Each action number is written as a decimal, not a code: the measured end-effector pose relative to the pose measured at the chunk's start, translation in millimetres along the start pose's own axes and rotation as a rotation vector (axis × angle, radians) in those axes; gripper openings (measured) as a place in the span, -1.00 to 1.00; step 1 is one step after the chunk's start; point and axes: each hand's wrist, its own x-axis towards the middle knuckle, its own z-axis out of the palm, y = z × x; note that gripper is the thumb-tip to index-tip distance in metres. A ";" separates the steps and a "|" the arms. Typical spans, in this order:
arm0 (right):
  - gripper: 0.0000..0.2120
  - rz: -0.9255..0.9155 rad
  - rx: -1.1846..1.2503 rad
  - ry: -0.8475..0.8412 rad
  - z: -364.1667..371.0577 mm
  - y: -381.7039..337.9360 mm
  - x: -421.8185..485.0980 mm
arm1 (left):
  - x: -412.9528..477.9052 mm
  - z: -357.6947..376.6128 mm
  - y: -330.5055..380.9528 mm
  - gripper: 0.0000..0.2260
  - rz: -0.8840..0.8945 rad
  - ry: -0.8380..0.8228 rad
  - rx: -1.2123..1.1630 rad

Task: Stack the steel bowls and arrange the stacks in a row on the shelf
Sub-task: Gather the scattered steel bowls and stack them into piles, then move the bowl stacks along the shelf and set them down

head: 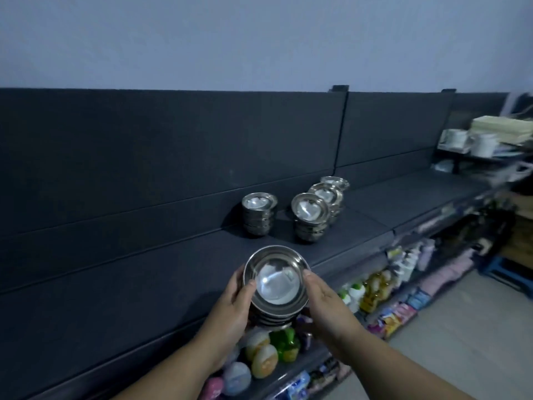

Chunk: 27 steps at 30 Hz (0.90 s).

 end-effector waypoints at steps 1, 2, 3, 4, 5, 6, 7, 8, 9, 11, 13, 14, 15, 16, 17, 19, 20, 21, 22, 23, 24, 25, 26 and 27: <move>-0.41 0.003 0.004 0.021 -28.5 3.4 -6.2 | 0.3 27.6 -0.5 -0.67 -0.006 -0.031 0.014; -0.46 0.008 0.022 0.042 -56.3 6.9 -12.1 | -0.9 54.9 1.0 -0.64 -0.007 -0.058 0.028; -0.51 0.008 0.042 0.065 -83.6 9.5 -18.2 | -1.0 81.1 2.1 -0.61 -0.010 -0.085 0.042; -0.53 0.011 0.061 0.093 -109.1 9.5 -25.3 | -0.5 107.0 3.2 -0.60 -0.002 -0.113 0.050; -0.54 0.010 0.075 0.129 -134.6 12.0 -30.0 | -1.2 132.5 5.4 -0.61 -0.003 -0.140 0.065; -0.53 0.008 0.084 0.172 -158.1 14.9 -34.4 | -1.1 156.8 6.9 -0.61 0.000 -0.167 0.078; -0.51 0.008 0.089 0.207 -179.0 16.5 -39.0 | -0.7 178.8 9.4 -0.57 0.006 -0.193 0.086; -0.48 0.012 0.094 0.236 -199.0 18.2 -41.6 | 1.8 199.6 11.0 -0.50 0.015 -0.217 0.096; -0.44 0.019 0.100 0.257 -217.4 19.5 -43.0 | 4.3 219.0 13.7 -0.44 0.018 -0.243 0.112; -0.47 0.027 0.116 0.311 -250.8 20.4 -42.7 | 12.7 253.5 17.2 -0.36 0.032 -0.288 0.150; -0.58 0.026 0.147 0.351 -278.1 21.0 -38.0 | 22.6 281.7 24.9 -0.36 0.034 -0.324 0.187; -0.60 0.031 0.163 0.365 -289.8 21.8 -33.6 | 29.7 294.6 26.9 -0.38 0.049 -0.345 0.192; -0.59 0.036 0.167 0.376 -301.2 22.9 -27.6 | 37.1 306.7 29.4 -0.40 0.060 -0.366 0.199; -0.56 0.035 0.164 0.386 -311.1 22.6 -20.6 | 46.4 318.0 30.8 -0.42 0.080 -0.384 0.194; -0.54 0.035 0.161 0.399 -320.2 21.3 -12.4 | 57.5 328.8 32.4 -0.44 0.085 -0.403 0.181; -0.57 0.035 0.163 0.429 -338.0 17.5 8.6 | 86.1 350.3 34.5 -0.49 0.079 -0.430 0.158; -0.59 0.036 0.163 0.442 -347.1 14.7 20.9 | 101.0 360.6 37.3 -0.52 0.086 -0.446 0.145; -0.61 0.035 0.162 0.460 -355.8 11.4 34.3 | 117.3 370.4 40.6 -0.54 0.099 -0.459 0.138; -0.63 0.031 0.165 0.473 -363.8 7.6 49.3 | 135.4 380.0 45.2 -0.56 0.117 -0.474 0.132; -0.65 0.029 0.170 0.486 -371.7 3.9 64.8 | 152.8 388.7 50.6 -0.56 0.118 -0.487 0.124; -0.68 0.029 0.177 0.495 -379.4 -0.8 79.4 | 170.6 397.6 55.6 -0.57 0.114 -0.509 0.122; -0.71 0.034 0.184 0.500 -387.2 -6.3 93.2 | 187.7 406.8 60.9 -0.58 0.103 -0.532 0.126; -0.75 0.039 0.191 0.503 -395.5 -11.2 106.7 | 204.9 417.2 65.2 -0.58 0.096 -0.551 0.134; -0.79 0.043 0.198 0.508 -405.0 -14.7 119.7 | 222.0 427.6 69.3 -0.56 0.078 -0.567 0.143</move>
